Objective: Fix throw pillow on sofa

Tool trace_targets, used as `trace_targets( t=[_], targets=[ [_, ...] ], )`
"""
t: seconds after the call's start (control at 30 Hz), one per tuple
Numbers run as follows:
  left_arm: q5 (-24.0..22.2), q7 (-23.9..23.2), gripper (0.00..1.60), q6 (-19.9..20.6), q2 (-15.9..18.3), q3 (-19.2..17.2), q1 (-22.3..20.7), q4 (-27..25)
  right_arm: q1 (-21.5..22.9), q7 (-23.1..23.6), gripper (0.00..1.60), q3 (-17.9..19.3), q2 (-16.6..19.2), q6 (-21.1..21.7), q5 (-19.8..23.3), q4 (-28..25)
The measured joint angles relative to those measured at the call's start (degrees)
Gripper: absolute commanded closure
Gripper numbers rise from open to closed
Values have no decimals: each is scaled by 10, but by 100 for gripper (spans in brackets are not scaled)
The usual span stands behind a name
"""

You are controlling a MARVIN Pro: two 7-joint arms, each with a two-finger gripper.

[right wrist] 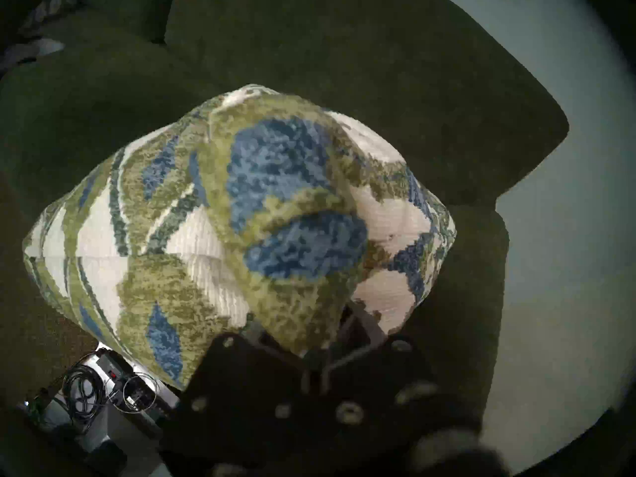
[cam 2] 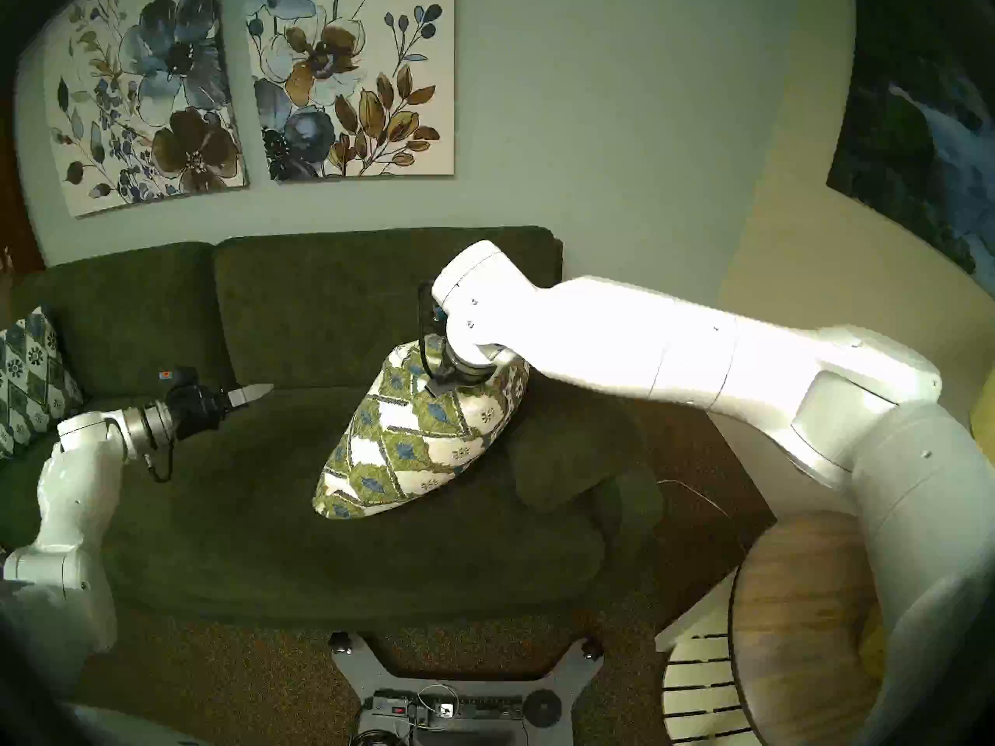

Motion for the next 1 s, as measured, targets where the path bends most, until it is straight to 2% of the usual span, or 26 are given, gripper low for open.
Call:
trace_targets(
  t=[0.5,1.0],
  targets=[
    [40,-45,0,-158,9,37,5,41,49,45,160,-2,-53,0,-45,108],
    [47,-60,0,-221,13,42,-2,63,99,84,160,27,-123,1,-89,203]
  ],
)
